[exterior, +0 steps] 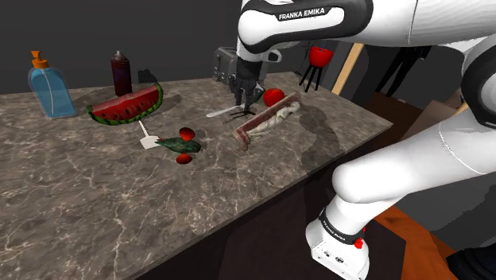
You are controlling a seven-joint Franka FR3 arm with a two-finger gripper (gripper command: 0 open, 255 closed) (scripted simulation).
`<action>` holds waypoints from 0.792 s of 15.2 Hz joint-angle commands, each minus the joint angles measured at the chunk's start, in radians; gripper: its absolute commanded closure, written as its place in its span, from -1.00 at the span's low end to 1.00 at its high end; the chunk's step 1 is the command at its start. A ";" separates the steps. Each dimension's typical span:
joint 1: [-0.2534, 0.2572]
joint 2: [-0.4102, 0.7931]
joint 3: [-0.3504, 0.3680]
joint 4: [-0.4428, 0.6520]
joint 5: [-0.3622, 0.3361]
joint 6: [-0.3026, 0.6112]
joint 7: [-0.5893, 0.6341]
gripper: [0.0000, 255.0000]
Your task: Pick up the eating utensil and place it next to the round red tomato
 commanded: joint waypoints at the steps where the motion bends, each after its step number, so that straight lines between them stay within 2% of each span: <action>1: -0.016 -0.010 -0.042 -0.016 -0.008 0.003 -0.056 1.00; 12: -0.121 0.013 -0.235 -0.036 -0.081 0.034 -0.318 1.00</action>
